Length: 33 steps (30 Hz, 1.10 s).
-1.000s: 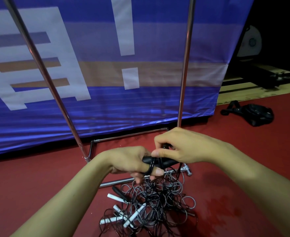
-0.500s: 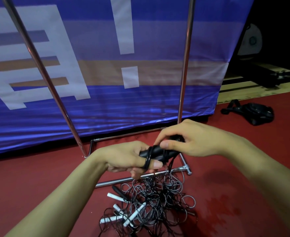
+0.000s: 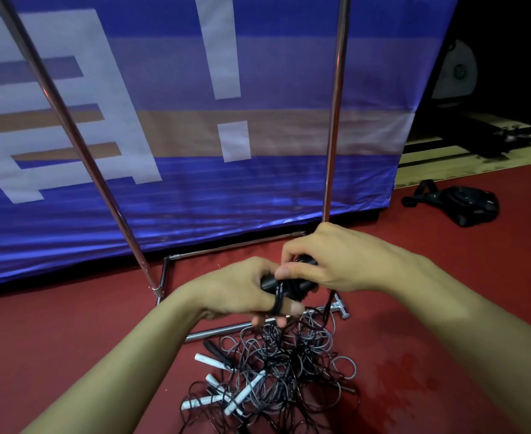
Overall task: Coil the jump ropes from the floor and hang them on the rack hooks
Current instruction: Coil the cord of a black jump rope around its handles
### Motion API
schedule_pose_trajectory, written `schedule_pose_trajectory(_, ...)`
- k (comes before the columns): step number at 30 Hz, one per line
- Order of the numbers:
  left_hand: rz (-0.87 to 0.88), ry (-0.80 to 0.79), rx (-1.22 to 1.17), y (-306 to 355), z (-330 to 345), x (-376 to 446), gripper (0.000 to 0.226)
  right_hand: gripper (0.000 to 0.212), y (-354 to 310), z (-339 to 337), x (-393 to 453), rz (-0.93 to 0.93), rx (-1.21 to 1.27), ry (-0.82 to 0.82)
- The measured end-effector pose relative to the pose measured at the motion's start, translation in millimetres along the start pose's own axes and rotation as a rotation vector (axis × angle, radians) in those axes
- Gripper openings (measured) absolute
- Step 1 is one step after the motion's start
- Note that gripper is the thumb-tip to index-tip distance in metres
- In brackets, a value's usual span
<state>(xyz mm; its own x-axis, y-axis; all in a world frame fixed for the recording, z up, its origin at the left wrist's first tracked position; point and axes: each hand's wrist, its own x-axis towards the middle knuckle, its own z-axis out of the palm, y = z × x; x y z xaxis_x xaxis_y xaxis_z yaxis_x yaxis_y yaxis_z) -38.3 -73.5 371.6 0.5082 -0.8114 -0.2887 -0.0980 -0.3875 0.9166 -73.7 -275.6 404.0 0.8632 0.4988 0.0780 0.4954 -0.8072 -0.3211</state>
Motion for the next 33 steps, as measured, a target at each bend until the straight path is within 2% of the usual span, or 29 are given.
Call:
schedule_pose_trajectory(5,0.052,-0.015,-0.288,-1,-17,-6,0.041,0.065,13,-4,-1,0.032,0.045,0.132)
schedule_pose_trajectory(10,0.090,0.029,-0.339,-3,-18,-4,0.046,0.053,17,-6,-4,0.045,0.063,0.186)
schedule_pose_trajectory(16,0.095,-0.240,-0.635,-1,-31,-11,0.058,0.047,19,-13,-8,0.028,0.040,0.180)
schedule_pose_trajectory(18,0.062,-0.144,-0.461,2,-24,-7,0.063,0.050,19,-11,-8,0.021,0.011,0.161)
schedule_pose_trajectory(20,0.078,0.049,-0.093,7,-10,-2,0.054,0.053,20,-8,-8,0.029,0.013,0.164)
schedule_pose_trajectory(22,0.089,0.162,0.142,9,0,4,0.044,0.047,22,-5,-9,0.049,0.051,0.180)
schedule_pose_trajectory(24,0.075,0.214,0.169,8,2,4,0.039,0.043,21,-4,-10,0.058,0.073,0.174)
schedule_pose_trajectory(27,0.051,0.195,0.161,10,3,2,0.033,0.042,18,-3,-9,0.070,0.058,0.090)
schedule_pose_trajectory(29,0.050,0.175,0.221,11,6,1,0.033,0.044,18,-5,-9,0.075,0.036,0.045)
schedule_pose_trajectory(33,0.059,0.243,0.259,10,12,7,0.036,0.047,20,-7,-9,0.098,-0.006,0.015)
